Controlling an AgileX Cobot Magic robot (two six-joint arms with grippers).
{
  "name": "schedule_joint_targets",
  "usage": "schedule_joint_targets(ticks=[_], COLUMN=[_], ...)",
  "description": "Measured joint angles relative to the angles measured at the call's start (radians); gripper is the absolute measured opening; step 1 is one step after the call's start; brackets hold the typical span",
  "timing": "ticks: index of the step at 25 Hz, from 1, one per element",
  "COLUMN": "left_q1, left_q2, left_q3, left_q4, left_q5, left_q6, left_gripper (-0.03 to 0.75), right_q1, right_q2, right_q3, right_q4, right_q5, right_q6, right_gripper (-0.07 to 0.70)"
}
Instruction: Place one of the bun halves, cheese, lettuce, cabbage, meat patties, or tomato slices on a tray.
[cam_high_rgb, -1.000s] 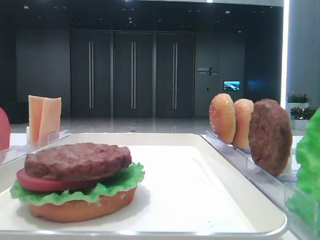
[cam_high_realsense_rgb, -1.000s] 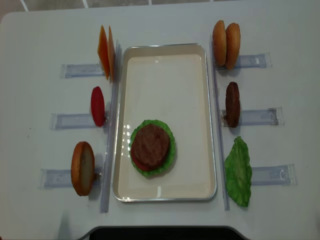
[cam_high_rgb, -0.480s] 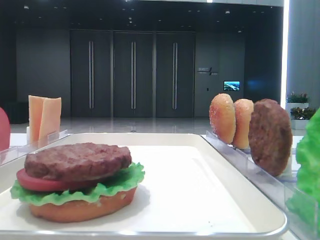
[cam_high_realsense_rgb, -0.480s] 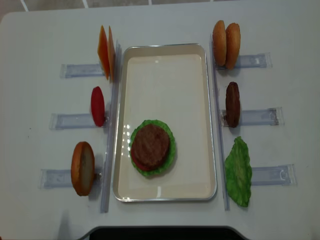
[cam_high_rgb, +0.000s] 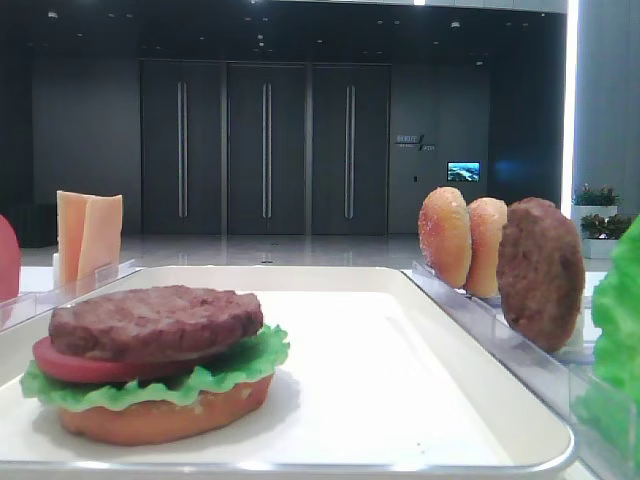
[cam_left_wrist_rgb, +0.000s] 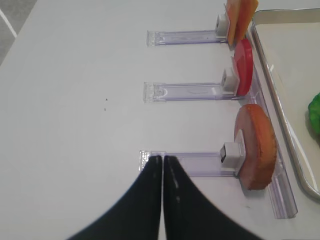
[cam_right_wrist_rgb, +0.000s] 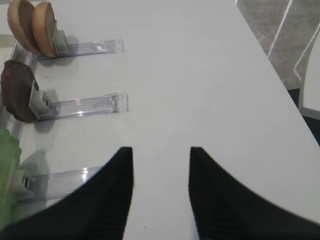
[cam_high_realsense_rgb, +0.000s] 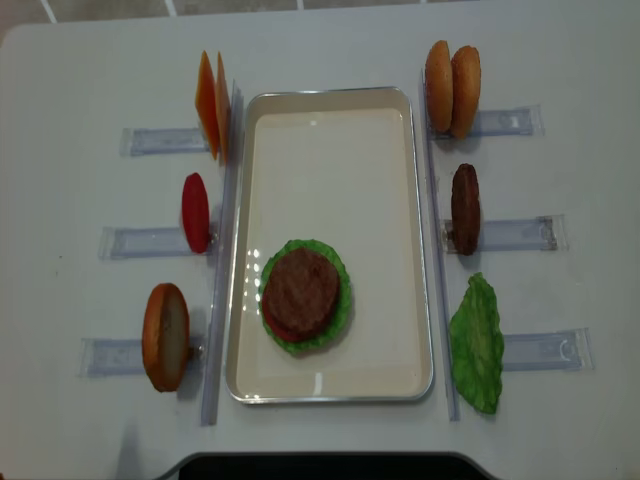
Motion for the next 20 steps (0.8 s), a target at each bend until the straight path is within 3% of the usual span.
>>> schedule_joint_targets(ticks=[20], left_q1=[0.0], left_q2=[0.0], left_q3=[0.0], left_q4=[0.0], left_q5=[0.0], left_q6=[0.0], left_gripper=[-0.007], right_q1=[0.0], right_q2=[0.0], right_q3=[0.0], right_q4=[0.0], right_q5=[0.0], right_q6=[0.0], right_gripper=[0.258])
